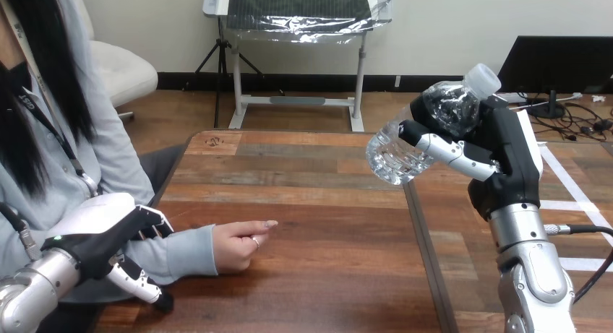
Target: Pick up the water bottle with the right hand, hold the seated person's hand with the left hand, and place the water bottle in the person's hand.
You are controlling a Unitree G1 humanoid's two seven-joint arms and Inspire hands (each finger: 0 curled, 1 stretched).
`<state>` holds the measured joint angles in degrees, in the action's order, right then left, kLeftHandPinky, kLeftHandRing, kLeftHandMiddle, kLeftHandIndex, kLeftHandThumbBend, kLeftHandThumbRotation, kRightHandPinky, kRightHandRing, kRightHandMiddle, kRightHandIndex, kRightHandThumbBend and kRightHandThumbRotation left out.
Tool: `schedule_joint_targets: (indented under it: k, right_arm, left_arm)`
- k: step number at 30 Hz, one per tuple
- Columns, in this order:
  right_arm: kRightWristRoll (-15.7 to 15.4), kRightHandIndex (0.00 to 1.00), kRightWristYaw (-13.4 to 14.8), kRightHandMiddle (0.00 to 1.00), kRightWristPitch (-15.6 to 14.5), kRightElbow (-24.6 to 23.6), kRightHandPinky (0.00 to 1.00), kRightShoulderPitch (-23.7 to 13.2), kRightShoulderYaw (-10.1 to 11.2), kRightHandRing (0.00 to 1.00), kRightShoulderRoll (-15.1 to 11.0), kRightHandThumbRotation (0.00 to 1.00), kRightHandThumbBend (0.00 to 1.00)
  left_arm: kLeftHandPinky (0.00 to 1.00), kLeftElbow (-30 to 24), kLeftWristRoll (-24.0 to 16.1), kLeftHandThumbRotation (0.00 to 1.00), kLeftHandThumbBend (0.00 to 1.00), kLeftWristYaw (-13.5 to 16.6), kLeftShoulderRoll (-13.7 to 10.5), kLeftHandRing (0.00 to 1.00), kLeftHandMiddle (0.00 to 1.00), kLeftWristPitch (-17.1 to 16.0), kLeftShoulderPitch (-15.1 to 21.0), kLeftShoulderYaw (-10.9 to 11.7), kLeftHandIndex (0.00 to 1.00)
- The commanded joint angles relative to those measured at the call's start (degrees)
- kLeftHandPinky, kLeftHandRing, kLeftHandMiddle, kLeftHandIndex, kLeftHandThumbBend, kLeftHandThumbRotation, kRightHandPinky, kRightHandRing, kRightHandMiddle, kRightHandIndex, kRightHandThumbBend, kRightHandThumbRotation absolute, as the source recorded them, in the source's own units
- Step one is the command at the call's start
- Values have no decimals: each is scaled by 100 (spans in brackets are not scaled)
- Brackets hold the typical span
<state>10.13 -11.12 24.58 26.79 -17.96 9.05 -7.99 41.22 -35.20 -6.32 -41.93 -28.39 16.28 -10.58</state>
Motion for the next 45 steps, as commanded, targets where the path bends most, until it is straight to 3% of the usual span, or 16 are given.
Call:
schedule_joint_targets:
  k: [1, 17, 31, 45]
  right_arm:
    - [166, 46, -64, 45, -53, -477, 30, -200, 18, 37, 31, 0, 66]
    - [217, 46, -104, 45, -88, -537, 30, -209, 63, 37, 56, 0, 66]
    - [228, 45, -159, 45, -61, -509, 30, -225, 57, 37, 60, 0, 65]
    - [141, 45, -113, 45, -113, -516, 30, -221, 25, 37, 78, 0, 65]
  left_arm:
    - [58, 149, -40, 19, 100, 156, 83, 59, 61, -37, 308, -155, 61]
    - [57, 158, -35, 18, 100, 115, 87, 57, 59, 4, 336, -232, 60]
    - [36, 173, 44, 2, 97, 98, 106, 41, 47, -28, 329, -259, 46]
    - [29, 223, 103, 0, 89, 97, 68, 34, 39, -171, 386, -321, 36]
